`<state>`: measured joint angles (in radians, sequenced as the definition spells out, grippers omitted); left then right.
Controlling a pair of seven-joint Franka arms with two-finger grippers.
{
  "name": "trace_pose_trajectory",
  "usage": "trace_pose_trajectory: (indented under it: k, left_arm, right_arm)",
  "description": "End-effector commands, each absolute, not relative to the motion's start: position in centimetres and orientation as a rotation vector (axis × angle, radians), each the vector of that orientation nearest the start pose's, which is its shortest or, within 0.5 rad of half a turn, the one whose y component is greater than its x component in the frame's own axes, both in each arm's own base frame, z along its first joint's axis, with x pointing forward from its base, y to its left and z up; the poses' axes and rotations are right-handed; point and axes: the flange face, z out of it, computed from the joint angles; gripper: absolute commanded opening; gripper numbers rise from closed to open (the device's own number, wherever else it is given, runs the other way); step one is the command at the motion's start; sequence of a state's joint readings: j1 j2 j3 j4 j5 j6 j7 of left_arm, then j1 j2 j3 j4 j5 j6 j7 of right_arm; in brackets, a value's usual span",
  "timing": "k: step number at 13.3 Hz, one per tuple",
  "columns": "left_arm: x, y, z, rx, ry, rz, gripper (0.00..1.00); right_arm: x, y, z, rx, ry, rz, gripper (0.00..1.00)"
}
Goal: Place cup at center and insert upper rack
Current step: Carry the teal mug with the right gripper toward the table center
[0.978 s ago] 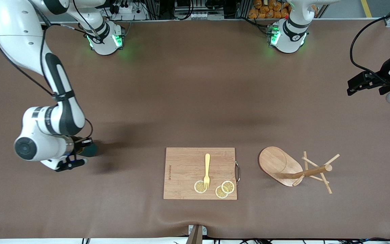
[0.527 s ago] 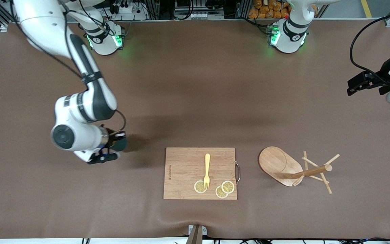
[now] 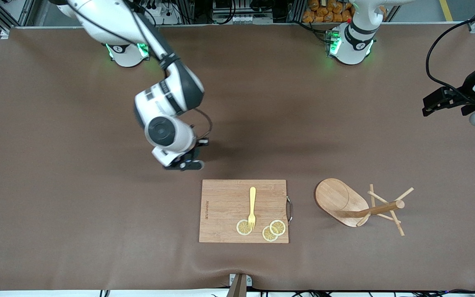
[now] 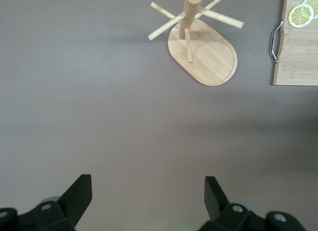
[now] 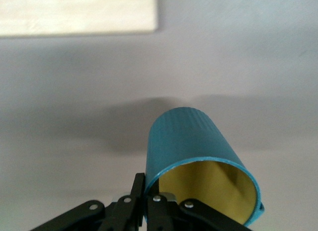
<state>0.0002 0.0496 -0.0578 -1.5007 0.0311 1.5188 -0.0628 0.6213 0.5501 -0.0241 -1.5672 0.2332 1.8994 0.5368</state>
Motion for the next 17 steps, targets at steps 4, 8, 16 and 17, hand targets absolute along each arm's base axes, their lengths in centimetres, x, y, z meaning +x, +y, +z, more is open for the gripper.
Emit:
trace_pose_trajectory:
  k: [4,8,16,17]
  left_arm:
    - [56.3,-2.4,63.1,-3.105,-0.026,0.030,1.00]
    - [56.3,-2.3,63.3,-3.105,-0.050,0.022,1.00]
    - [56.3,-2.7,63.4,-3.105,-0.048,0.017,1.00]
    - [56.3,-2.7,63.5,-3.105,-0.048,0.015,1.00]
  right_arm:
    - [47.7,47.9,30.9,-3.051,0.061,0.421,0.00]
    - [42.7,52.5,29.4,-3.081,-0.068,0.443,0.00]
    - [36.2,57.4,25.5,-3.129,-0.251,0.486,0.00]
    - [35.8,57.7,25.5,-3.130,-0.256,0.484,0.00]
